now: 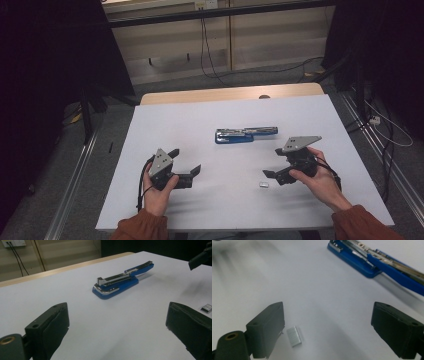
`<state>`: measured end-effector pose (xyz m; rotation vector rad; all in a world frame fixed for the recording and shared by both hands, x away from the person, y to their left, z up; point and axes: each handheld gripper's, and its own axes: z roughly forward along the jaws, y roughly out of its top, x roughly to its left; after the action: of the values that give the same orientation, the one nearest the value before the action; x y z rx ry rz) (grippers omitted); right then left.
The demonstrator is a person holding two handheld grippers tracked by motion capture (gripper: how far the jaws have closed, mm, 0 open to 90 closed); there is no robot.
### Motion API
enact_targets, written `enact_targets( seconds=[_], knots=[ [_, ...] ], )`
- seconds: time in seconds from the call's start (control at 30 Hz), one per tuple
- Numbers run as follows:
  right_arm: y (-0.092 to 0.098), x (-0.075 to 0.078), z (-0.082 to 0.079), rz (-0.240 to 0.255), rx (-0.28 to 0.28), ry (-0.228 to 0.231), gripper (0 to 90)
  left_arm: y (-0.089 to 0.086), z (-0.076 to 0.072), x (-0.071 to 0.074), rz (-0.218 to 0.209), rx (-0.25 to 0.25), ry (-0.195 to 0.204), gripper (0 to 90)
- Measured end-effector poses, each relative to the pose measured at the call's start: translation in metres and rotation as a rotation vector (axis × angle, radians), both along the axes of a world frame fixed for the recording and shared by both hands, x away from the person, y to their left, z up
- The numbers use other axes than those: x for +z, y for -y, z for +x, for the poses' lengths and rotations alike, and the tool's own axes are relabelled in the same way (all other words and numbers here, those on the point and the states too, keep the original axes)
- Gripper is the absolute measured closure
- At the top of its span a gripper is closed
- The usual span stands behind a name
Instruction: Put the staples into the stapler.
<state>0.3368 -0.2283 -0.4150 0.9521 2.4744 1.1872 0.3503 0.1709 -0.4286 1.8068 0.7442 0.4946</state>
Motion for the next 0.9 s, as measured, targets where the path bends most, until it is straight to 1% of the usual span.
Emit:
enact_targets(
  seconds=[0.07, 0.13, 0.17, 0.23, 0.33, 0.37, 0.4, 0.43, 0.47, 0.5, 0.53, 0.57, 0.6, 0.63, 0.67, 0.7, 0.73, 0.77, 0.83, 0.87, 0.9],
  knots=[
    [0.0, 0.0, 0.0, -0.006, 0.006, -0.006, 11.6, -0.001, 0.0, 0.001, 0.007, -0.005, 0.005, 5.1],
    [0.001, 0.001, -0.001, -0.025, 0.027, -0.033, 12.9, -0.001, 0.0, 0.001, 0.006, -0.004, 0.009, 5.0],
    [0.0, 0.004, -0.002, -0.034, 0.046, -0.044, 13.3, -0.001, 0.0, 0.0, 0.003, 0.0, 0.006, 5.1],
    [0.0, 0.005, -0.002, -0.042, 0.056, -0.043, 13.4, -0.001, 0.0, 0.0, 0.0, -0.001, 0.0, 5.1],
    [-0.002, 0.006, -0.002, -0.063, 0.074, -0.047, 14.8, -0.001, 0.001, -0.001, -0.002, -0.004, 0.004, 5.1],
    [-0.004, 0.005, -0.001, -0.085, 0.079, -0.049, 17.2, -0.001, 0.002, -0.001, 0.002, -0.004, -0.004, 5.1],
    [-0.004, 0.005, -0.001, -0.085, 0.079, -0.049, 17.2, -0.001, 0.002, -0.001, 0.002, -0.004, -0.004, 5.1],
    [-0.004, 0.005, -0.001, -0.096, 0.08, -0.047, 17.0, -0.001, 0.002, -0.002, 0.001, -0.004, -0.009, 5.1],
    [-0.005, 0.004, -0.002, -0.096, 0.084, -0.055, 17.2, -0.002, 0.002, -0.001, -0.011, -0.006, -0.015, 5.1],
    [-0.006, 0.003, -0.002, -0.114, 0.097, -0.057, 17.3, -0.002, 0.002, -0.001, -0.015, -0.003, -0.019, 5.1],
    [-0.006, 0.003, -0.002, -0.114, 0.097, -0.057, 17.3, -0.003, 0.002, -0.001, -0.011, 0.003, -0.017, 5.1],
    [-0.006, 0.003, -0.003, -0.125, 0.109, -0.065, 17.1, -0.004, 0.002, -0.001, -0.005, 0.01, -0.016, 5.1],
    [-0.007, 0.002, -0.002, -0.132, 0.139, -0.076, 16.0, -0.004, 0.002, -0.001, -0.009, 0.014, -0.019, 5.1],
    [-0.008, 0.002, -0.002, -0.135, 0.148, -0.081, 15.5, -0.005, 0.002, -0.002, -0.011, 0.015, -0.018, 5.1],
    [-0.009, 0.001, -0.002, -0.168, 0.177, -0.084, 19.5, -0.005, 0.002, -0.002, -0.015, 0.017, -0.019, 5.1],
    [-0.009, 0.001, -0.002, -0.168, 0.177, -0.084, 19.5, -0.004, 0.003, -0.002, -0.017, 0.016, -0.021, 5.1],
    [-0.011, 0.001, -0.002, -0.179, 0.183, -0.087, 19.0, -0.004, 0.003, -0.002, -0.016, 0.016, -0.023, 5.1],
    [-0.012, 0.0, -0.002, -0.186, 0.194, -0.095, 19.7, -0.004, 0.004, -0.003, -0.009, 0.015, -0.021, 5.1],
    [-0.014, 0.001, -0.003, -0.205, 0.221, -0.1, 28.6, -0.004, 0.004, -0.003, -0.008, 0.013, -0.024, 5.1],
    [-0.016, 0.002, -0.004, -0.22, 0.234, -0.113, 34.2, -0.003, 0.004, -0.003, -0.011, 0.014, -0.026, 5.1],
    [-0.016, 0.002, -0.004, -0.22, 0.234, -0.113, 34.2, -0.003, 0.004, -0.003, -0.011, 0.015, -0.026, 5.1]
  ],
)
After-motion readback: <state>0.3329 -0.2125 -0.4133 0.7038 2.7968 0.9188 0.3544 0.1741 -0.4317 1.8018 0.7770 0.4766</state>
